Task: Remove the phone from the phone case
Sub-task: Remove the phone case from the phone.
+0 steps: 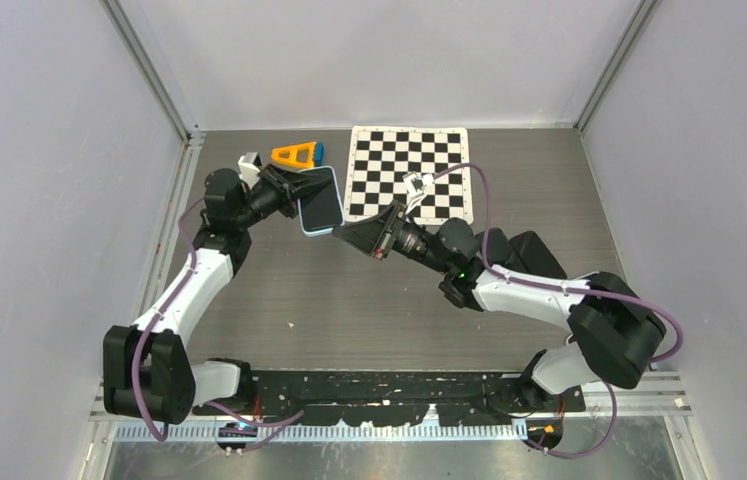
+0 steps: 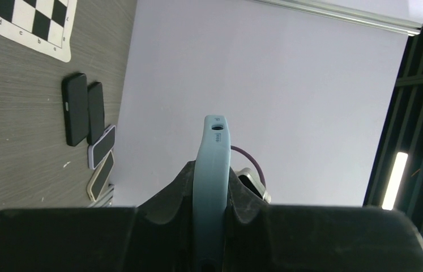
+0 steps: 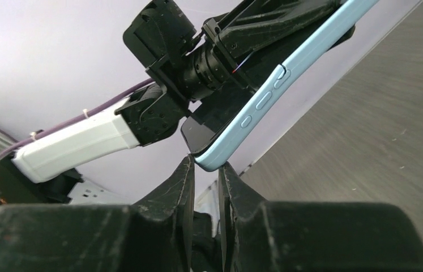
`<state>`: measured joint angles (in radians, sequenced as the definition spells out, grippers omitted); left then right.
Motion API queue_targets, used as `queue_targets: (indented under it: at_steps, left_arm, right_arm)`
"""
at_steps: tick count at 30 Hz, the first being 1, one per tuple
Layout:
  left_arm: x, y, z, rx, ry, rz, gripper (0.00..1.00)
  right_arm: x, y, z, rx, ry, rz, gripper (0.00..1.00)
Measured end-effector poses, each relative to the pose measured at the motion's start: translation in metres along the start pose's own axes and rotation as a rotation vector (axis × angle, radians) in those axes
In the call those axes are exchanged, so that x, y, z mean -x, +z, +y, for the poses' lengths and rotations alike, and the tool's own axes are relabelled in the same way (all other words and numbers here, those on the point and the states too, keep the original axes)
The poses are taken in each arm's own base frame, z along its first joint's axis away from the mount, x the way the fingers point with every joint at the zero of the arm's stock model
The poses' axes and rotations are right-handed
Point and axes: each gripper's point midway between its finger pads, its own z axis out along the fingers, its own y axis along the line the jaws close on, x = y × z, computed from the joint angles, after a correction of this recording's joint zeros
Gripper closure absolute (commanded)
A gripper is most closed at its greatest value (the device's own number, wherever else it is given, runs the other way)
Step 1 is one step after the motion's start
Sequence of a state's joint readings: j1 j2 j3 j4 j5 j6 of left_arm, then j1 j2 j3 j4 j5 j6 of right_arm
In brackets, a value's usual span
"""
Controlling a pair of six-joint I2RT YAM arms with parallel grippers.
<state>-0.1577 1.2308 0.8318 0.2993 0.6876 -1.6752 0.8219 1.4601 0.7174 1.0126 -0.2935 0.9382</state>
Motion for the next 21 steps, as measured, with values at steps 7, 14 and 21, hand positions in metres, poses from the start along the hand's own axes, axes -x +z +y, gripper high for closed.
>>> queue_targets:
  at_steps: [7, 14, 21]
  left_arm:
    - [0.003, 0.001, -0.011, -0.03, -0.011, -0.018, 1.0]
    - [-0.027, -0.008, -0.04, -0.102, -0.029, 0.101, 1.0]
    - [-0.069, -0.031, -0.082, -0.196, 0.1, 0.237, 1.0]
  right_arm:
    - [0.009, 0.001, -0.003, -0.082, -0.114, 0.051, 0.99]
    - [0.001, -0.023, -0.088, -0.427, -0.041, 0.1, 1.0]
    - [-0.015, -0.07, -0.144, -0.728, 0.06, 0.147, 0.81]
